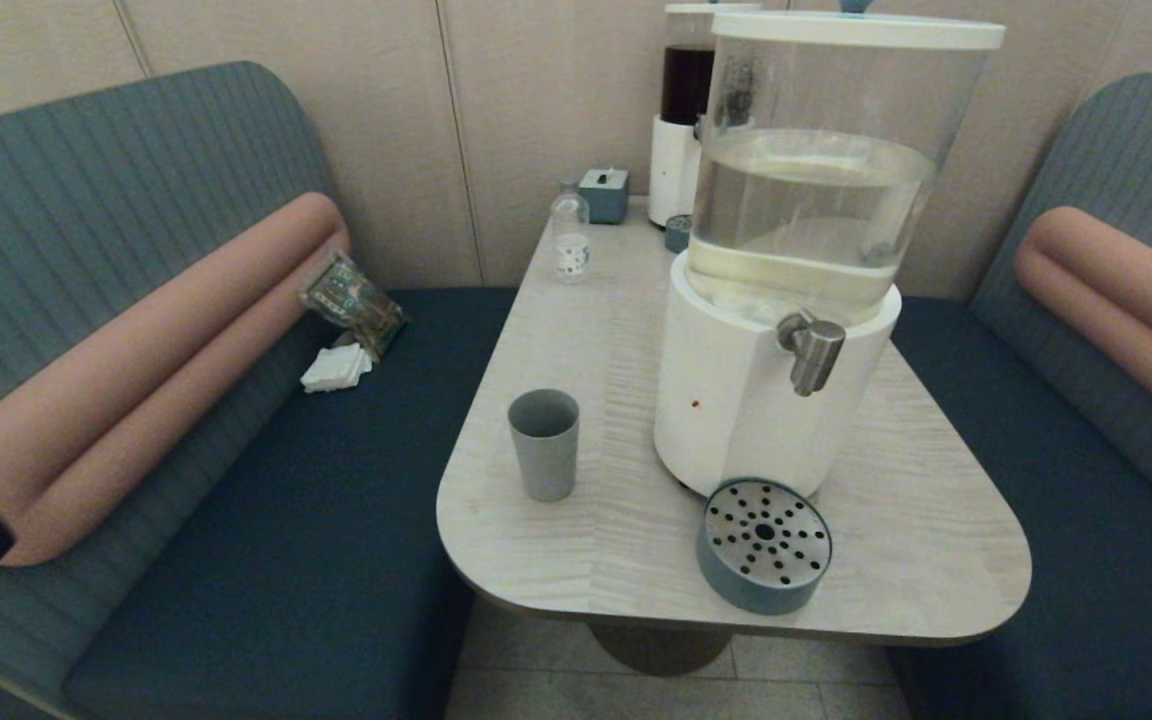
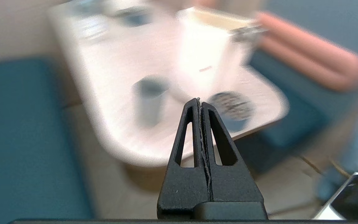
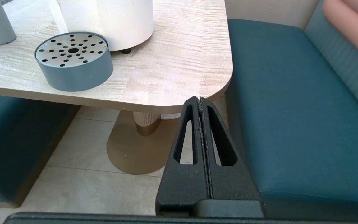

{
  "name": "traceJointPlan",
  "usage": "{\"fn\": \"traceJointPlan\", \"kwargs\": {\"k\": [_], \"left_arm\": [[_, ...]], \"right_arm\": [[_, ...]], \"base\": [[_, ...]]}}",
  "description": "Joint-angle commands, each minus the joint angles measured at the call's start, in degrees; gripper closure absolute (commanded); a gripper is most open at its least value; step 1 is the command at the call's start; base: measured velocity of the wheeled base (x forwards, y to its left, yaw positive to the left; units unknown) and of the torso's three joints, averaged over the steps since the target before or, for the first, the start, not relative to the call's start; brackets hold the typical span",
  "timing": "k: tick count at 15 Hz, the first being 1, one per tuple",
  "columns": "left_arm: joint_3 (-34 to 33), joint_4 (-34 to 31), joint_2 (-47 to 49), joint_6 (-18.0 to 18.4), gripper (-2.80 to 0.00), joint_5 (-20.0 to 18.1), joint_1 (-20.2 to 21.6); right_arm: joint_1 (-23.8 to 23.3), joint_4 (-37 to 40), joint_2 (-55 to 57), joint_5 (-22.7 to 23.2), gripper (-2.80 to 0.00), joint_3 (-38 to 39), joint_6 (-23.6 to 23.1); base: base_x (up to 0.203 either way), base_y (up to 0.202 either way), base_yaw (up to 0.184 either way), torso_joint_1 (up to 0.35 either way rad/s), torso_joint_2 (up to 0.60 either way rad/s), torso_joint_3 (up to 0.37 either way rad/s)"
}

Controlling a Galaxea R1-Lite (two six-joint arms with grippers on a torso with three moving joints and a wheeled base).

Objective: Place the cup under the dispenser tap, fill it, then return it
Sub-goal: Pick up the cup

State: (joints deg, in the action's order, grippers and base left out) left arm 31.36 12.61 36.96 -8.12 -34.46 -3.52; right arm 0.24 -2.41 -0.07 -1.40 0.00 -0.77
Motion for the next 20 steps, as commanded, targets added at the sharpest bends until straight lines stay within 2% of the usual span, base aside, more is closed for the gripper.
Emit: {"fn": "traceJointPlan", "kwargs": {"k": [1,4,6,7,8,10,11,15,17,20], "left_arm": [[-5.9,28.5,18.0,-0.1,0.0,-7.3,-0.4],[-13.6,51.8,33.8,0.0,0.0,-10.8,-0.5],[-16.0,63.7,43.4,0.4,0.0,-11.6,-0.4],[-16.8,68.3,48.3,1.9,0.0,-11.9,-0.4],[-17.5,71.4,51.5,4.7,-2.8,-12.4,-0.4],[-18.2,74.5,56.5,10.5,-2.8,-13.7,-0.4],[-18.6,74.9,57.9,11.4,-2.8,-14.0,-0.3],[-16.2,75.1,63.5,12.2,-2.8,-14.3,-0.4],[-14.7,75.1,66.6,12.2,-2.8,-15.7,-0.4],[-8.9,75.1,72.3,12.3,-2.8,-16.3,-0.6]], "right_arm": [[0.0,0.0,0.0,0.0,0.0,0.9,0.0],[0.0,0.0,0.0,-0.1,0.0,0.9,0.0],[0.0,0.0,0.0,0.0,0.0,0.9,0.0],[0.0,0.0,0.0,0.0,0.0,0.9,0.0],[0.0,0.0,0.0,0.0,0.0,0.9,0.0],[0.0,0.0,0.0,-0.1,0.0,0.8,0.0],[0.0,0.0,0.0,0.0,0.0,0.9,0.0],[0.0,0.0,0.0,0.0,0.0,0.9,0.0],[0.0,0.0,0.0,0.0,0.0,0.9,0.0],[0.0,0.0,0.0,0.0,0.0,0.9,0.0]], "base": [[0.0,0.0,0.0,0.0,0.0,0.0],[0.0,0.0,0.0,0.0,0.0,0.0],[0.0,0.0,0.0,0.0,0.0,0.0],[0.0,0.0,0.0,0.0,0.0,0.0],[0.0,0.0,0.0,0.0,0.0,0.0],[0.0,0.0,0.0,0.0,0.0,0.0],[0.0,0.0,0.0,0.0,0.0,0.0],[0.0,0.0,0.0,0.0,0.0,0.0],[0.0,0.0,0.0,0.0,0.0,0.0],[0.0,0.0,0.0,0.0,0.0,0.0]]}}
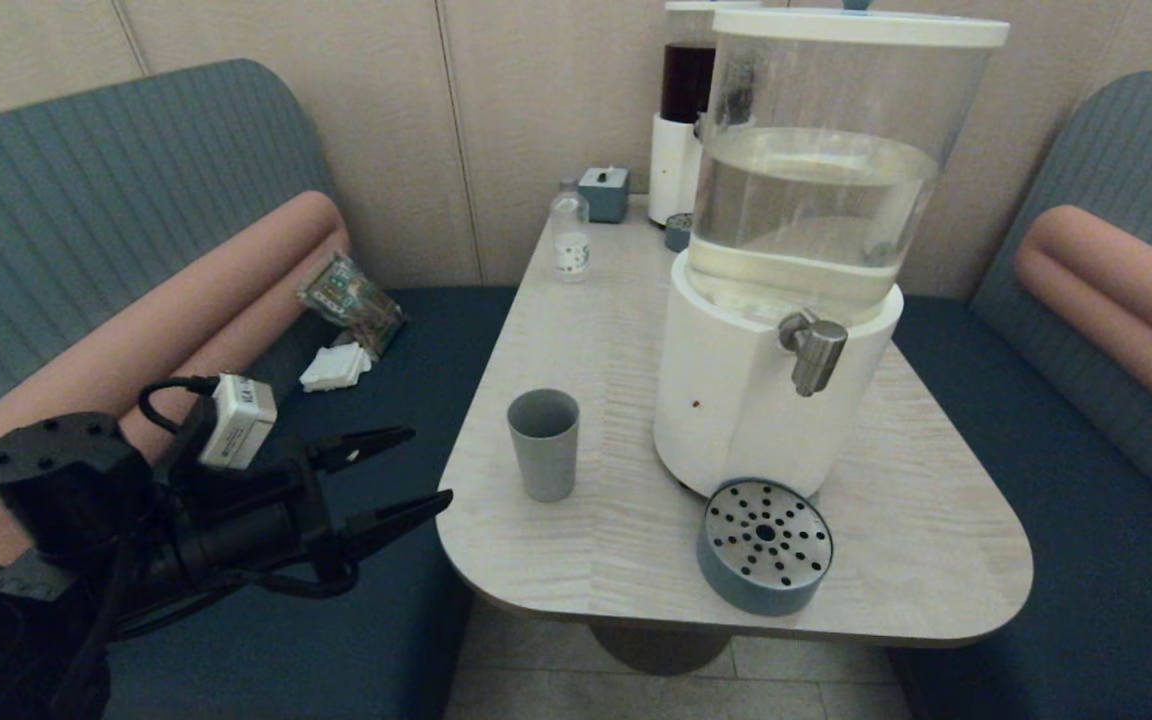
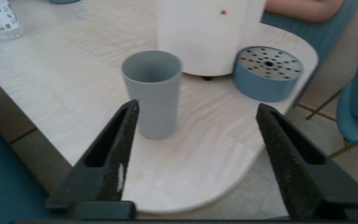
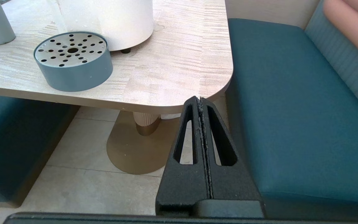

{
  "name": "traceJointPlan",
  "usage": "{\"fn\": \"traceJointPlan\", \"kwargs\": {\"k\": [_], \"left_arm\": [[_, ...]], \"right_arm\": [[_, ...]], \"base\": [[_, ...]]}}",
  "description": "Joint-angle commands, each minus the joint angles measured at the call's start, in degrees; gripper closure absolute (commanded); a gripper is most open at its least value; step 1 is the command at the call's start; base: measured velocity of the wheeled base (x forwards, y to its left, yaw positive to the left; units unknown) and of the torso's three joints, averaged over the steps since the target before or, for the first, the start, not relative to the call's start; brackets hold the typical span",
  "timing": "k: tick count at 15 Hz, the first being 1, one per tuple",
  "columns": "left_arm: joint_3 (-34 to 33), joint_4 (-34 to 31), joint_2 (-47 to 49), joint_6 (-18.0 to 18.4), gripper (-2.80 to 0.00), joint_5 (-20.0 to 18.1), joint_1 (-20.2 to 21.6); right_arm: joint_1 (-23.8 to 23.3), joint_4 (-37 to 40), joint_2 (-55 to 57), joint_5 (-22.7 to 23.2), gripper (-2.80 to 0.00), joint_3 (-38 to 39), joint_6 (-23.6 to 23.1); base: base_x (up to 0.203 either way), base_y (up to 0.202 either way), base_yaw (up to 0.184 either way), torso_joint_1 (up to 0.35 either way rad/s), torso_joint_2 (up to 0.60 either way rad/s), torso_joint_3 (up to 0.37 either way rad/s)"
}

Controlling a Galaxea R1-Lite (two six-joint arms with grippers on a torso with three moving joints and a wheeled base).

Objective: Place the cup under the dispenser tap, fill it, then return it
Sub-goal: Pick up the cup

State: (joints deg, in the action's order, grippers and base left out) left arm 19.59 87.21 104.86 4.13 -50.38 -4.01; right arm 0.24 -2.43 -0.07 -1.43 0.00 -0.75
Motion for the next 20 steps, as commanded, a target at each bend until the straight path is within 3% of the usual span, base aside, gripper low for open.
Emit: {"fn": "traceJointPlan", "kwargs": {"k": [1,9,20], "left_arm": [[4.9,0.5,6.3,0.1,-2.8,-1.0,-0.2],[12.8,0.5,18.2,2.3,-2.8,-10.1,-0.8],[32.4,0.5,35.0,2.3,-2.8,-11.1,-1.7]], "right_arm": [[0.0,0.0,0.0,0.0,0.0,0.8,0.0],[0.0,0.0,0.0,0.0,0.0,0.9,0.0],[0.0,0.0,0.0,0.0,0.0,0.9,0.0]], "base": [[0.0,0.0,0.0,0.0,0.0,0.0],[0.0,0.0,0.0,0.0,0.0,0.0],[0.0,0.0,0.0,0.0,0.0,0.0]]}}
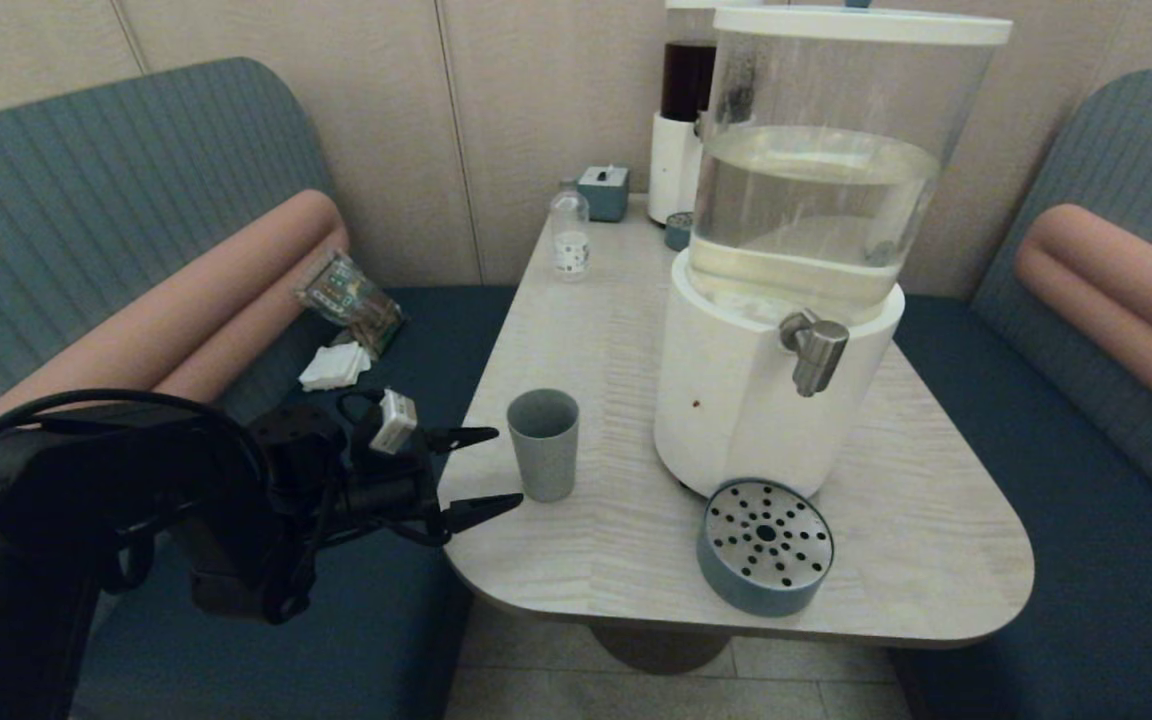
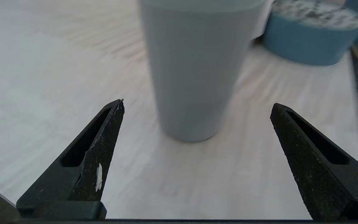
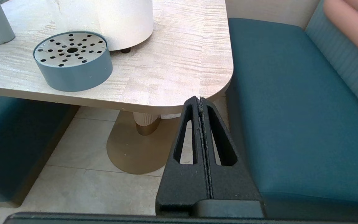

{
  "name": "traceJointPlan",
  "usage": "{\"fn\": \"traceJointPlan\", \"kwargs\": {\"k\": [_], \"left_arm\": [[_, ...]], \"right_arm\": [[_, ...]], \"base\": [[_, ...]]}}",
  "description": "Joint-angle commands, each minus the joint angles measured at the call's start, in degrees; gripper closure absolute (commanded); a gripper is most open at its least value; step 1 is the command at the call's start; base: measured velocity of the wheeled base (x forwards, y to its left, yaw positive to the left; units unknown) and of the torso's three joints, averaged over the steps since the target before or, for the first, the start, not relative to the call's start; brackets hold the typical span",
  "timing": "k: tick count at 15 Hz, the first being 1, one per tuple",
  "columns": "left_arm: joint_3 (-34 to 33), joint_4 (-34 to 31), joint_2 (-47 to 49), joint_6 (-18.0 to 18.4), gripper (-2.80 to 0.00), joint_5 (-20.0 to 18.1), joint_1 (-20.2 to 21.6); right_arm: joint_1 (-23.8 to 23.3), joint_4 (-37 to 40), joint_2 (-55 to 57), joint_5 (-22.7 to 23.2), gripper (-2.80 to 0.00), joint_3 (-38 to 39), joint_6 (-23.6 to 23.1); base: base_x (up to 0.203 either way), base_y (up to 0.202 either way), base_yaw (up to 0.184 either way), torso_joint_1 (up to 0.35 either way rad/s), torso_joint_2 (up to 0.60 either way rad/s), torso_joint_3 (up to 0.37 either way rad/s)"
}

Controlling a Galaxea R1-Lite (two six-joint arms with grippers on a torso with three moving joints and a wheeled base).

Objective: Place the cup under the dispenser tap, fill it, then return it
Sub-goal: Pick up the cup

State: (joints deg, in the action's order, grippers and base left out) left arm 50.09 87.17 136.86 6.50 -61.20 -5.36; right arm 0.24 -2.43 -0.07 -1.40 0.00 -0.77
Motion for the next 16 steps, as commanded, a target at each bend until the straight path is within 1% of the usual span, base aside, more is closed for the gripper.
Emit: {"fn": "traceJointPlan", "kwargs": {"k": [1,3,5,8,11,15,16], "left_arm": [[3.1,0.5,3.7,-0.3,-2.8,-0.3,-0.9],[6.6,0.5,5.6,-0.8,-2.8,0.0,-1.7],[10.4,0.5,7.5,-1.6,-2.8,1.5,-2.8],[13.1,0.5,8.5,-2.2,-2.8,2.3,-4.9],[17.1,0.5,9.2,-3.5,-2.8,2.8,-5.6],[20.1,0.5,11.3,-3.6,-2.8,4.9,-6.3],[20.9,0.5,11.7,-3.6,0.0,5.3,-6.4]], "right_arm": [[0.0,0.0,0.0,0.0,0.0,0.9,0.0],[0.0,0.0,0.0,0.0,0.0,0.9,0.0],[0.0,0.0,0.0,0.0,0.0,0.9,0.0],[0.0,0.0,0.0,0.0,0.0,0.9,0.0],[0.0,0.0,0.0,0.0,0.0,0.9,0.0],[0.0,0.0,0.0,-0.1,0.0,0.9,0.0],[0.0,0.0,0.0,0.0,0.0,0.9,0.0]], "base": [[0.0,0.0,0.0,0.0,0.0,0.0],[0.0,0.0,0.0,0.0,0.0,0.0],[0.0,0.0,0.0,0.0,0.0,0.0],[0.0,0.0,0.0,0.0,0.0,0.0],[0.0,0.0,0.0,0.0,0.0,0.0],[0.0,0.0,0.0,0.0,0.0,0.0],[0.0,0.0,0.0,0.0,0.0,0.0]]}}
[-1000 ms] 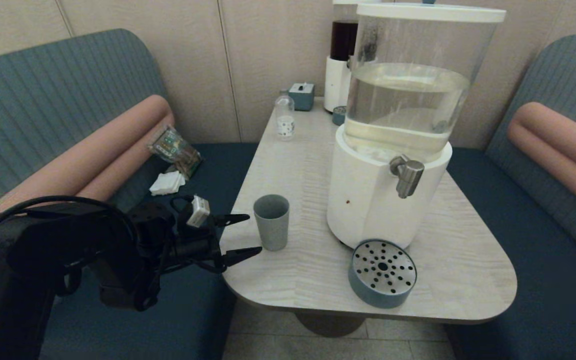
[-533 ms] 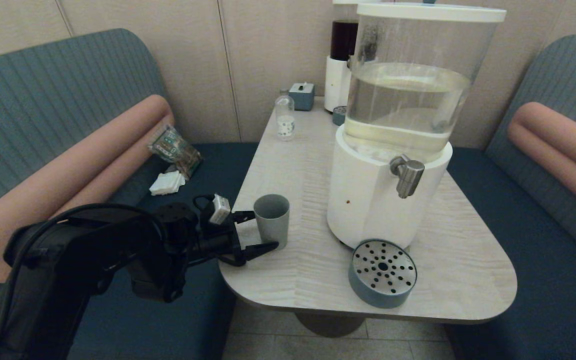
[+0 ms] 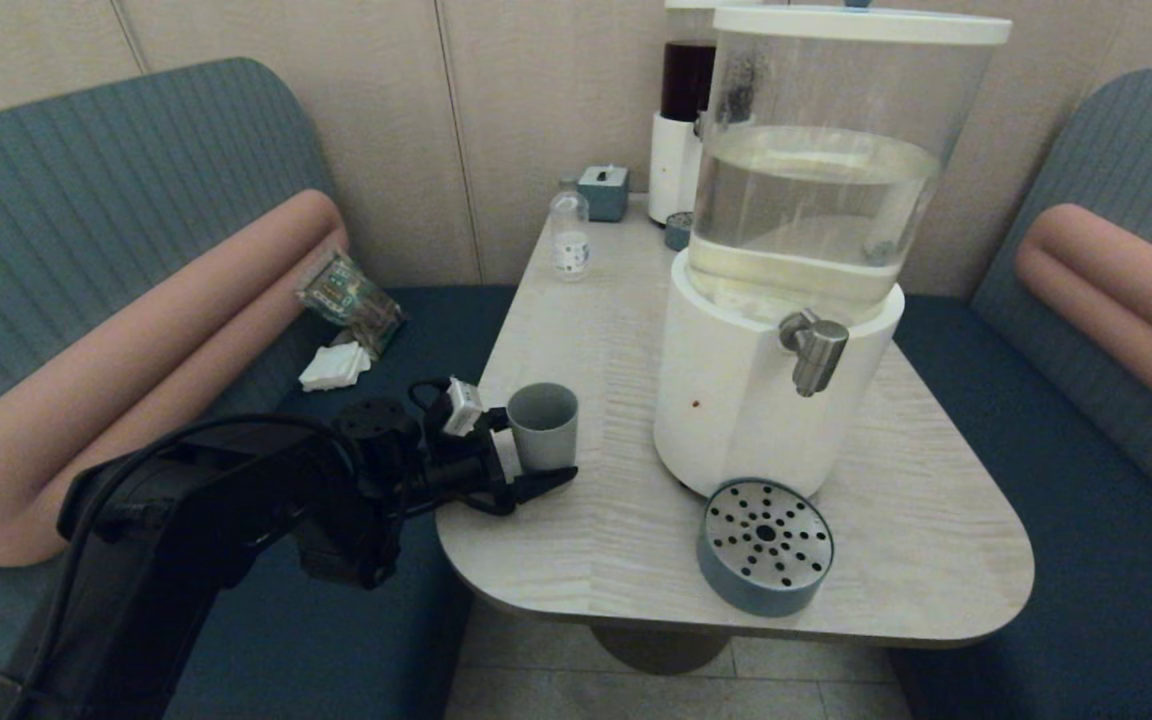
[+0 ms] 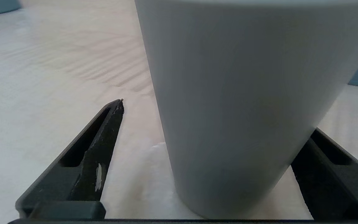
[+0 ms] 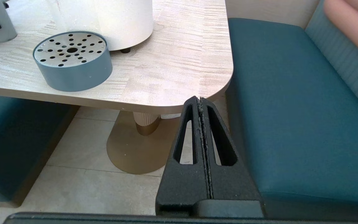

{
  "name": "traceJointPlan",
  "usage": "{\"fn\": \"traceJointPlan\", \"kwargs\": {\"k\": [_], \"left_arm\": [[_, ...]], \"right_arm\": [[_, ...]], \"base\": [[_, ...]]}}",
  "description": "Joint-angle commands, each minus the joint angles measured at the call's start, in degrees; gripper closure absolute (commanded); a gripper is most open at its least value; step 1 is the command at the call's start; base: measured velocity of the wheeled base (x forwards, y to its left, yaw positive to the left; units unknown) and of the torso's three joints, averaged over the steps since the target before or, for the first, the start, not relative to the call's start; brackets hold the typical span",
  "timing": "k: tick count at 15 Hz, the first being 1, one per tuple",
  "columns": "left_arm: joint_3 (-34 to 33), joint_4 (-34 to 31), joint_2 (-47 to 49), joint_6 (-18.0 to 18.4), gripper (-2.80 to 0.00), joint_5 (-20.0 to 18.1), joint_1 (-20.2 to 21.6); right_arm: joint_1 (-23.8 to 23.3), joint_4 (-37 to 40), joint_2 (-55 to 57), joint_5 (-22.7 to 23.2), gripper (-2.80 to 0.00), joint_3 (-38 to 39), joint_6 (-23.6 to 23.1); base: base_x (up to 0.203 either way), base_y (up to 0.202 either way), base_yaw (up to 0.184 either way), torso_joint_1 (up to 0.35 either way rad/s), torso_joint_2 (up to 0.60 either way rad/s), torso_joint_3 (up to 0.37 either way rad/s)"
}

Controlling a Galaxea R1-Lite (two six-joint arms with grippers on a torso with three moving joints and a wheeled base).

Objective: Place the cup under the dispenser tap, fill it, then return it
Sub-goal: Pick up the cup

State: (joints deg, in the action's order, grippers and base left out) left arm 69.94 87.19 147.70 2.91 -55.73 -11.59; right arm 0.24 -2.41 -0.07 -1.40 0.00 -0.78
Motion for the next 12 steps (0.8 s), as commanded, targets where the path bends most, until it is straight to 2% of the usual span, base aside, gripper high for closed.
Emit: {"fn": "traceJointPlan", "kwargs": {"k": [1,6,12], "left_arm": [[1.2,0.5,0.7,0.0,0.0,0.0,-0.3],[-0.4,0.5,-2.1,0.0,0.0,0.2,-0.4],[-15.7,0.5,-18.0,0.0,0.0,0.2,-0.8]], "right_arm": [[0.0,0.0,0.0,0.0,0.0,0.9,0.0],[0.0,0.0,0.0,0.0,0.0,0.9,0.0],[0.0,0.0,0.0,0.0,0.0,0.8,0.0]], "base": [[0.0,0.0,0.0,0.0,0.0,0.0],[0.0,0.0,0.0,0.0,0.0,0.0],[0.0,0.0,0.0,0.0,0.0,0.0]]}}
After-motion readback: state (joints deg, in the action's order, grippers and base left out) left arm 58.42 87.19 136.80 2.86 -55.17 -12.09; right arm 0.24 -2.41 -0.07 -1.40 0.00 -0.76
